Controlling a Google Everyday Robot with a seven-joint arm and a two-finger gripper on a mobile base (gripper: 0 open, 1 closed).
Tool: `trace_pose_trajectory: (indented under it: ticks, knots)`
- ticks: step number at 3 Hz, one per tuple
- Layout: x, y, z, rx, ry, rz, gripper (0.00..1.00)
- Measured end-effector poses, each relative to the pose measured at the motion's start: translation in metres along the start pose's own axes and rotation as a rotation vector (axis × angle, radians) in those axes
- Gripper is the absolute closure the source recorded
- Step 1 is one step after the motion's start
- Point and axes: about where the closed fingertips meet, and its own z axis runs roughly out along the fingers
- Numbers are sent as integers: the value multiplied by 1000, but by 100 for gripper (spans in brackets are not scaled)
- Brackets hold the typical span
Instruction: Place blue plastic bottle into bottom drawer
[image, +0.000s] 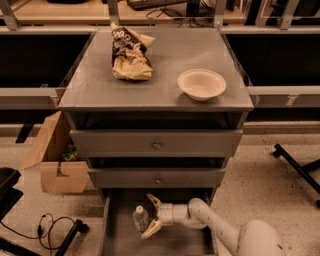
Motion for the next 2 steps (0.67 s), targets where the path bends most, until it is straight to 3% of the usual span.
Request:
trace_pose_trajectory:
  ticks: [1,2]
  knots:
    - [-11,-4,-52,63,90,21,0]
    - [-39,-10,-130,176,215,34,0]
